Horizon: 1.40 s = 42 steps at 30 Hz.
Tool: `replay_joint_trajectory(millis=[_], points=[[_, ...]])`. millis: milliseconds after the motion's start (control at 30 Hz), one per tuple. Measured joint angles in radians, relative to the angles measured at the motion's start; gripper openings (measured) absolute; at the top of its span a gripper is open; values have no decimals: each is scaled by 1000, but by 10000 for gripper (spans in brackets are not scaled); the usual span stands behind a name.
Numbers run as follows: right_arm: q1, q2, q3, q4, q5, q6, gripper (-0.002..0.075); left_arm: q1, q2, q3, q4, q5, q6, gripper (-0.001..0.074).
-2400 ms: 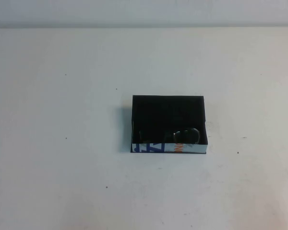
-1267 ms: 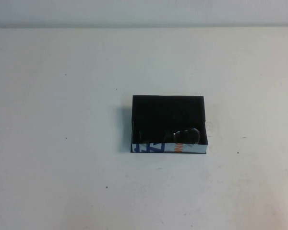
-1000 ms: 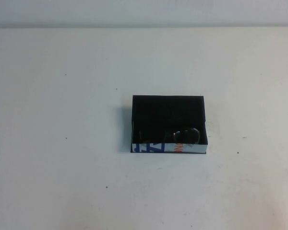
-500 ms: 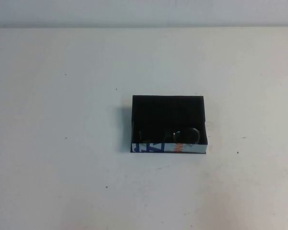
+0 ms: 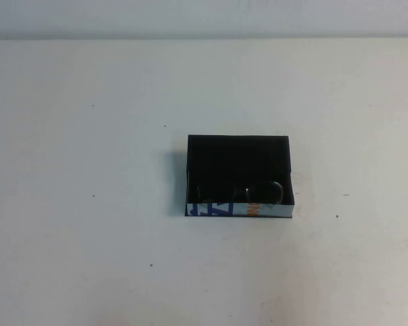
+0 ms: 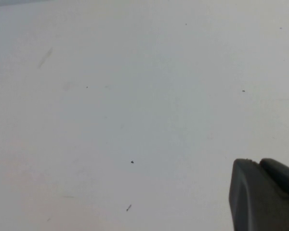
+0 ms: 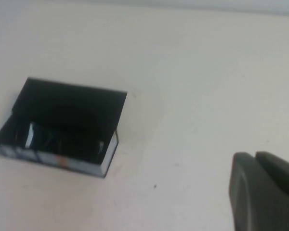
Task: Take glasses out of glasses case
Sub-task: Pick up the glasses from the glasses case
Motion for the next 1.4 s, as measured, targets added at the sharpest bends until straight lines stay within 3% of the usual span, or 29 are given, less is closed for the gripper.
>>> replay_joint_trajectory(millis=[167,367,533,800,1067,1267,1400], points=[[62,280,-211,-33,226,-111,-18,0,0,0,0,0,0,-4],[227,586,-431,-163,416,-143,-13,0,0,0,0,0,0,-4],[351,811,-594,-260,513,-182,36,0,0,0,0,0,0,-4],[441,1051,-793,-301,586,-347,150,0,0,0,0,0,0,-4],[524,1254,-950,-312,632,-588,167,0,0,0,0,0,0,-4],[583,1416,-1141,-332,607,-607,175,0,0,0,0,0,0,-4],[583,1494,-1230,-332,589,-597,235,0,0,0,0,0,0,-4]])
